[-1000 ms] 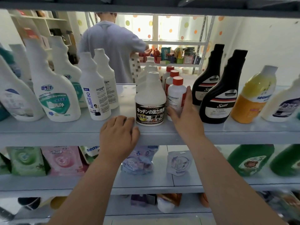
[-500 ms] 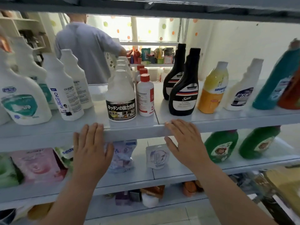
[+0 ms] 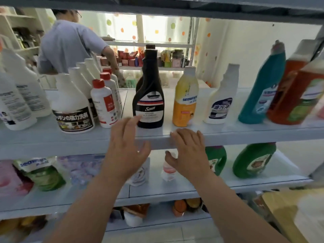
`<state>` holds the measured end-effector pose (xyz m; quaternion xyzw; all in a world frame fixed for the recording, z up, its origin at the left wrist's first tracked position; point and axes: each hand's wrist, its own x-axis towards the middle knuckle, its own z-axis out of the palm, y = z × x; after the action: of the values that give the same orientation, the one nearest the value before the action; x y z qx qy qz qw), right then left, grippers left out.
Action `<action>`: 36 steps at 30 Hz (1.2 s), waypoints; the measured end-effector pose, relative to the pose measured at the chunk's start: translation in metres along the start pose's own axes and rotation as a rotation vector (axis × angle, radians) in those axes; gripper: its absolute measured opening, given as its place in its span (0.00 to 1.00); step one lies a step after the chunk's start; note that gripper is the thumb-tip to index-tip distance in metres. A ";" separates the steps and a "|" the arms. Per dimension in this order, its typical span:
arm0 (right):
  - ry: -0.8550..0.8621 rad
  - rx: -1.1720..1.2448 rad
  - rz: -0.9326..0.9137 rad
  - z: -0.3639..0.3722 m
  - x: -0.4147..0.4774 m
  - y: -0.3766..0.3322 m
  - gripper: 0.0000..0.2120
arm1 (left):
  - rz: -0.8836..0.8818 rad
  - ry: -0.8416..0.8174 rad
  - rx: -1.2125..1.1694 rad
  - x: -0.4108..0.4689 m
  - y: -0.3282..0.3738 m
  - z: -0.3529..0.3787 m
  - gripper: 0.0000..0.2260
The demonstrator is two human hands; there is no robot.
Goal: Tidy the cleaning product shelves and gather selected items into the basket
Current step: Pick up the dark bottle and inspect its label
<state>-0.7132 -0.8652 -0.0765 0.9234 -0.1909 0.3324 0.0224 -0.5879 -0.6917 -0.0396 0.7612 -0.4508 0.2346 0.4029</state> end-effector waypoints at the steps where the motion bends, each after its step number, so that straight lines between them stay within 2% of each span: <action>1: -0.010 -0.010 -0.010 0.002 0.000 0.001 0.28 | -0.098 0.019 -0.044 0.016 0.005 0.007 0.33; 4: -0.013 -0.033 -0.031 0.006 -0.001 0.007 0.30 | -0.303 0.012 -0.161 0.055 0.006 0.025 0.41; 6: 0.004 -0.032 -0.052 0.009 -0.001 0.011 0.30 | -0.426 -0.032 -0.263 0.070 0.002 0.034 0.43; 13: 0.001 0.011 -0.061 0.016 -0.001 0.014 0.32 | -0.560 -0.076 -0.329 0.075 -0.013 0.040 0.24; 19: -0.064 0.053 -0.043 0.007 -0.003 0.013 0.34 | -0.552 -0.116 -0.451 0.071 -0.004 0.026 0.18; 22: -0.170 0.092 -0.029 -0.008 0.001 0.009 0.32 | -0.557 -0.102 -0.565 0.061 0.010 0.013 0.18; 24: -0.220 0.254 0.023 -0.020 0.006 0.007 0.28 | -0.581 -0.082 -0.711 0.044 0.023 0.000 0.17; 25: -0.230 0.436 0.085 -0.029 0.009 0.005 0.26 | -0.603 -0.067 -0.796 0.032 0.031 -0.009 0.18; 27: -0.240 0.964 0.264 -0.052 0.008 -0.007 0.22 | -0.656 -0.065 -0.940 0.006 0.044 -0.025 0.19; 29: -0.262 1.306 0.374 -0.063 0.000 -0.025 0.16 | -0.690 -0.090 -0.997 -0.022 0.055 -0.038 0.18; 31: -0.324 1.452 0.396 -0.061 -0.016 -0.045 0.13 | -0.719 -0.128 -0.987 -0.048 0.059 -0.044 0.13; 33: -0.304 1.510 0.443 -0.056 -0.033 -0.065 0.11 | -0.706 -0.161 -0.925 -0.072 0.059 -0.046 0.08; 36: -0.288 1.554 0.547 -0.045 -0.060 -0.085 0.11 | -0.718 -0.132 -0.845 -0.103 0.048 -0.050 0.09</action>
<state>-0.7513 -0.7588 -0.0713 0.6306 -0.1257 0.2420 -0.7267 -0.6797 -0.6122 -0.0661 0.6522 -0.2423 -0.1666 0.6987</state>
